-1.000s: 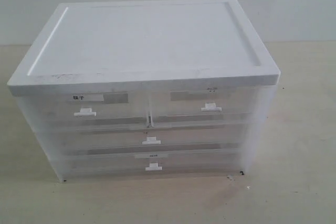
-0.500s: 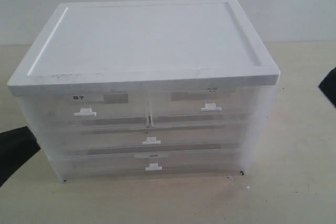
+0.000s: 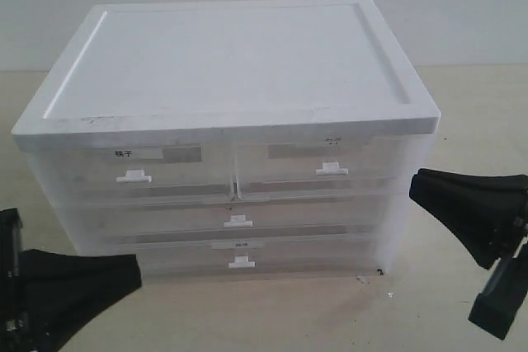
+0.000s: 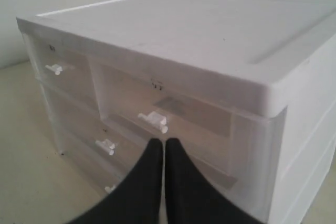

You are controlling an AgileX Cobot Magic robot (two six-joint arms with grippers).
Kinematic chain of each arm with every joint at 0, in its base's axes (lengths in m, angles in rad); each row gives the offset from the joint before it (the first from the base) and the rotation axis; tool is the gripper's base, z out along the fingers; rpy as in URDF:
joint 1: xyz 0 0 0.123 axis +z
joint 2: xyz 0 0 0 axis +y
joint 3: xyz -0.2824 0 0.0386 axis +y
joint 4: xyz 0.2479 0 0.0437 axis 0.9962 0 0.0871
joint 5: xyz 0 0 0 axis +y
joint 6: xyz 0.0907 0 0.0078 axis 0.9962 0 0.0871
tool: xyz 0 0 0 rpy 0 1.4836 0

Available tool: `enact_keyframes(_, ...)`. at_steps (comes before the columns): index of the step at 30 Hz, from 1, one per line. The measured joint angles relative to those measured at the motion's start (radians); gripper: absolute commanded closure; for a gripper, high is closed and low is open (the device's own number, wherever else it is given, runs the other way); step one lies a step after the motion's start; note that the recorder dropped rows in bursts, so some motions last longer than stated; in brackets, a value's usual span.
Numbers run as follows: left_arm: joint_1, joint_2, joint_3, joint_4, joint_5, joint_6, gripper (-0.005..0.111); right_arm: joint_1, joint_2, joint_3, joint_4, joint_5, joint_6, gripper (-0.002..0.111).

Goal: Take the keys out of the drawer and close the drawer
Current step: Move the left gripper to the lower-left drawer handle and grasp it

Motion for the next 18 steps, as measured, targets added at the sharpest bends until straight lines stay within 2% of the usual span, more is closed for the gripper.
enact_keyframes(3,-0.159,0.141,-0.027,-0.125,0.0,0.164,0.102,0.0,0.065,0.0,0.019,-0.023,-0.062,0.108)
enact_keyframes(6,-0.288,0.253,-0.071,-0.261,0.0,0.299,0.102,0.0,0.096,-0.002,0.032,-0.029,-0.104,0.108)
enact_keyframes(10,-0.411,0.342,-0.1,-0.393,-0.001,0.461,0.1,0.0,0.106,-0.002,0.041,-0.04,-0.123,0.108)
enact_keyframes(15,-0.522,0.367,-0.113,-0.552,-0.001,0.636,0.077,0.0,0.106,-0.011,0.051,-0.043,-0.133,0.108)
enact_keyframes(18,-0.58,0.368,-0.156,-0.598,0.029,0.708,0.073,0.0,0.106,-0.011,0.051,-0.045,-0.133,0.108)
